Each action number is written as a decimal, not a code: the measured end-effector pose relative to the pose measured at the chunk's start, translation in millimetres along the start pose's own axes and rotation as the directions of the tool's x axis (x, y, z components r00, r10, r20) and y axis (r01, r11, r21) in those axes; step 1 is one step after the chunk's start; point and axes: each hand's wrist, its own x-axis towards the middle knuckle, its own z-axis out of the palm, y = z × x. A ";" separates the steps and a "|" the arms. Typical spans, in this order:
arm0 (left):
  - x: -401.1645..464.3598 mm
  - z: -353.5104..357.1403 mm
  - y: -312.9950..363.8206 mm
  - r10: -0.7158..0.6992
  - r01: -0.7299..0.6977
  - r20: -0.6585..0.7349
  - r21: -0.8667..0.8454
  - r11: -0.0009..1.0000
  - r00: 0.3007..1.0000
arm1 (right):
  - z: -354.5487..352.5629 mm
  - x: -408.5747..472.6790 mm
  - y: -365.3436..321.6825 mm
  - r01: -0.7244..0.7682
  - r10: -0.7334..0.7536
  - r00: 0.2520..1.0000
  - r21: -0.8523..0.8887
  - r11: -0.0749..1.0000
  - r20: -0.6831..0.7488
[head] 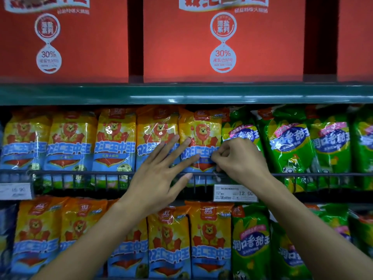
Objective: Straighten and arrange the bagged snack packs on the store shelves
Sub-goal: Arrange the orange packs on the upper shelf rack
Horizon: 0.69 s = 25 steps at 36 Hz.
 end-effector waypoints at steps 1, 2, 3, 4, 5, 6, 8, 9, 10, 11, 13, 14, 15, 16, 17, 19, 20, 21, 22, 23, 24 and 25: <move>0.4 0.5 -1.4 -0.003 0.003 0.004 0.011 1.000 1.000 | -0.2 -1.7 1.0 0.004 -0.003 1.000 0.032 0.999 -0.008; 0.7 0.5 -2.6 -0.007 0.007 0.008 0.019 1.000 1.000 | -0.6 -4.2 2.7 0.017 -0.015 1.000 0.068 0.998 -0.021; 0.9 0.5 -3.5 -0.010 0.010 0.011 0.027 1.000 1.000 | -1.3 -7.5 4.4 0.044 -0.039 0.998 0.102 0.994 -0.044; 1.0 0.6 -4.1 -0.011 0.010 0.012 0.032 0.999 1.000 | -2.1 -11.7 5.9 0.083 -0.074 0.995 0.125 0.989 -0.074; 0.9 0.7 -4.4 -0.009 0.009 0.010 0.031 0.999 1.000 | -2.8 -16.1 7.3 0.129 -0.116 0.987 0.125 0.984 -0.109; 0.8 0.5 -4.1 -0.006 0.006 0.004 0.027 1.000 1.000 | -3.0 -20.0 9.1 0.174 -0.160 0.977 0.099 0.980 -0.138; 0.2 0.2 -2.5 -0.007 0.008 -0.008 0.026 1.000 1.000 | -2.4 -25.6 12.4 0.223 -0.219 0.965 0.017 0.975 -0.144; -0.3 0.2 -1.3 -0.017 0.018 -0.012 0.029 0.999 1.000 | -2.3 -27.1 13.5 0.225 -0.225 0.965 -0.011 0.974 -0.132; -1.0 0.4 -0.6 -0.032 0.032 -0.016 0.029 0.999 0.999 | -1.8 -27.7 14.3 0.216 -0.218 0.969 -0.028 0.976 -0.119; -1.8 0.9 -0.2 -0.045 0.046 -0.018 0.030 0.998 0.999 | -1.2 -27.6 14.5 0.200 -0.204 0.973 -0.044 0.979 -0.106; -3.4 2.1 -0.3 -0.058 0.059 -0.019 0.037 0.998 0.998 | 1.1 -25.3 13.5 0.171 -0.179 0.981 -0.110 0.979 -0.070; -4.1 2.9 -1.1 -0.057 0.058 -0.020 0.039 0.998 0.998 | 2.4 -23.6 12.1 0.158 -0.166 0.985 -0.154 0.975 -0.044; -4.5 3.4 -2.1 -0.055 0.056 -0.019 0.038 0.998 0.998 | 4.4 -21.5 11.0 0.146 -0.153 0.988 -0.190 0.971 -0.019; -4.6 3.9 -3.1 -0.055 0.056 -0.018 0.038 0.998 0.998 | 6.3 -19.4 10.2 0.144 -0.147 0.989 -0.205 0.968 -0.001; -4.6 4.3 -4.1 -0.057 0.057 -0.016 0.039 0.998 0.998 | 8.1 -17.7 9.8 0.149 -0.150 0.989 -0.188 0.971 0.009; -4.9 4.4 -5.2 -0.061 0.062 -0.016 0.043 0.997 0.998 | 9.4 -16.6 8.8 0.176 -0.176 0.984 -0.071 0.982 0.005; -5.0 4.3 -5.1 -0.062 0.063 -0.016 0.046 0.997 0.998 | 9.5 -17.0 9.0 0.196 -0.196 0.981 -0.009 0.981 0.001; -5.0 4.3 -4.8 -0.063 0.063 -0.016 0.051 0.997 0.998 | 9.3 -17.7 9.2 0.216 -0.216 0.976 0.030 0.976 -0.001; -4.8 4.1 -4.4 -0.065 0.065 -0.016 0.054 0.996 0.998 | 9.1 -18.4 9.6 0.233 -0.233 0.972 0.053 0.971 0.000; -4.4 4.0 -4.2 -0.068 0.069 -0.017 0.055 0.996 0.998 | 8.9 -18.5 9.8 0.248 -0.249 0.968 0.074 0.966 0.006; -3.8 3.7 -4.1 -0.072 0.073 -0.018 0.051 0.996 0.997 | 8.7 -18.4 9.7 0.261 -0.264 0.964 0.099 0.960 0.015; -3.2 3.1 -4.2 -0.075 0.076 -0.021 0.047 0.996 0.997 | 8.8 -18.2 9.4 0.272 -0.277 0.961 0.125 0.954 0.026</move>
